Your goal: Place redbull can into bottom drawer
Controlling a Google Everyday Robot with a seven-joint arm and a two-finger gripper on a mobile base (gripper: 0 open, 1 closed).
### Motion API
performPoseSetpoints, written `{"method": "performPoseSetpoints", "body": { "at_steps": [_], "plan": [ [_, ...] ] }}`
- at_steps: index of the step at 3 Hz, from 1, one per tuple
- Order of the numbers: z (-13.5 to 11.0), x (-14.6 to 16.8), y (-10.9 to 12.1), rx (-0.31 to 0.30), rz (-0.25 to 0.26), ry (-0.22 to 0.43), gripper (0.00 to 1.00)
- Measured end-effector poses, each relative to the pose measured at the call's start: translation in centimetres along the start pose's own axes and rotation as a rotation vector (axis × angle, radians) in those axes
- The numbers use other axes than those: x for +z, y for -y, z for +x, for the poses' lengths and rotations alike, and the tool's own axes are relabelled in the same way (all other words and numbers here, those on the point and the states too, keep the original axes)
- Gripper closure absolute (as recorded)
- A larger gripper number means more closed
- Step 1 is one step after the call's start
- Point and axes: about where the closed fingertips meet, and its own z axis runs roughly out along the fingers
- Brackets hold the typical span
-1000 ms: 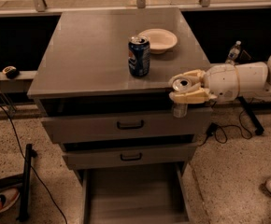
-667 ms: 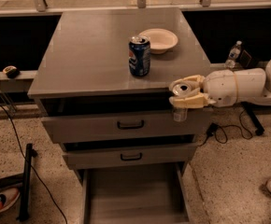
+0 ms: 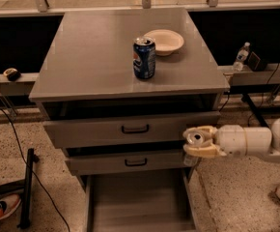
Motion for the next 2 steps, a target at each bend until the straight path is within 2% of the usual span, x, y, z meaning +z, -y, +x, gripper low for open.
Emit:
{"method": "performPoseSetpoints", "body": {
  "at_steps": [1, 2],
  "plan": [
    [4.9, -1.08, -1.59, 0.044, -0.012, 0.045, 1.0],
    [5.26, -0.9, -1.66, 0.05, -0.016, 0.051, 1.0]
  ]
}}
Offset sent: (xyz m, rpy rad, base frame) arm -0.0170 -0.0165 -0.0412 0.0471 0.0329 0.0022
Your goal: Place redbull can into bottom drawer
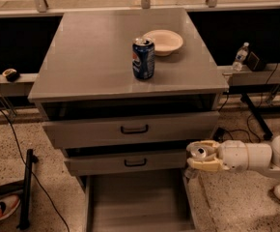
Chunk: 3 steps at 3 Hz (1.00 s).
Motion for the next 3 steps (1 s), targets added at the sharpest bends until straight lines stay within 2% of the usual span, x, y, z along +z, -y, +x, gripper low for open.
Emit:
{"method": "performPoseSetpoints", "body": {
  "at_steps": [1, 2, 3],
  "plan": [
    [2.2, 1.5, -0.3, 0.018, 0.004, 0.087, 1.0],
    [10.4, 5.8, -1.6, 0.017, 0.029, 0.153, 1.0],
    [16.5, 9.3, -2.0, 0.012, -0.001, 0.218, 1.0]
  ]
}}
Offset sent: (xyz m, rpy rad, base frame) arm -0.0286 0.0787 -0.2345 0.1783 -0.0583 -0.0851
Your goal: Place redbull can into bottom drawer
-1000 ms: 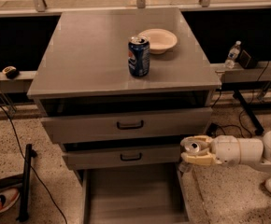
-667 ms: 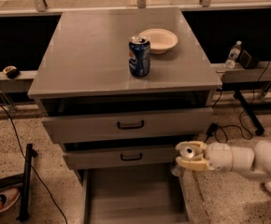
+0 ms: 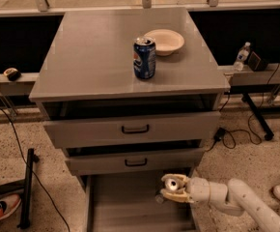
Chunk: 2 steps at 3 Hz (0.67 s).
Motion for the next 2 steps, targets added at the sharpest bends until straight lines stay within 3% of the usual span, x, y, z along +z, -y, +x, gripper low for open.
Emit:
{"method": "performPoseSetpoints", "body": {
  "at_steps": [1, 2],
  "plan": [
    [1.1, 0.4, -0.7, 0.009, -0.024, 0.033, 1.0],
    [2.5, 1.6, 0.8, -0.029, 0.023, 0.029, 1.0]
  ]
}}
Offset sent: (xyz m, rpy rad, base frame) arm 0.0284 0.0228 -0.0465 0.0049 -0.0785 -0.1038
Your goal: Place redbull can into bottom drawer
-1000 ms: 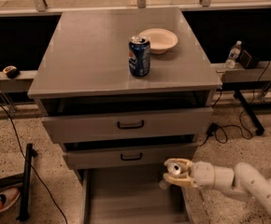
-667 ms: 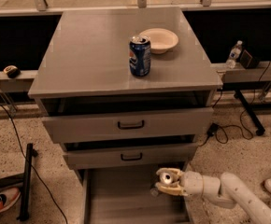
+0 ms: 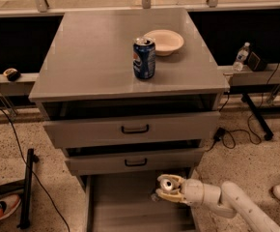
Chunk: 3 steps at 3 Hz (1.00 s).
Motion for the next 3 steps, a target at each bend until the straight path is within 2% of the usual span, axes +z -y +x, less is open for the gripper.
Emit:
{"method": "performPoseSetpoints", "body": {
  "at_steps": [1, 2, 3],
  "plan": [
    [4.9, 2.5, 1.4, -0.072, 0.056, -0.064, 1.0],
    [9.8, 4.8, 2.7, -0.128, 0.049, -0.152, 1.0],
    [13.7, 6.8, 3.2, -0.143, -0.001, -0.235, 1.0]
  ]
}}
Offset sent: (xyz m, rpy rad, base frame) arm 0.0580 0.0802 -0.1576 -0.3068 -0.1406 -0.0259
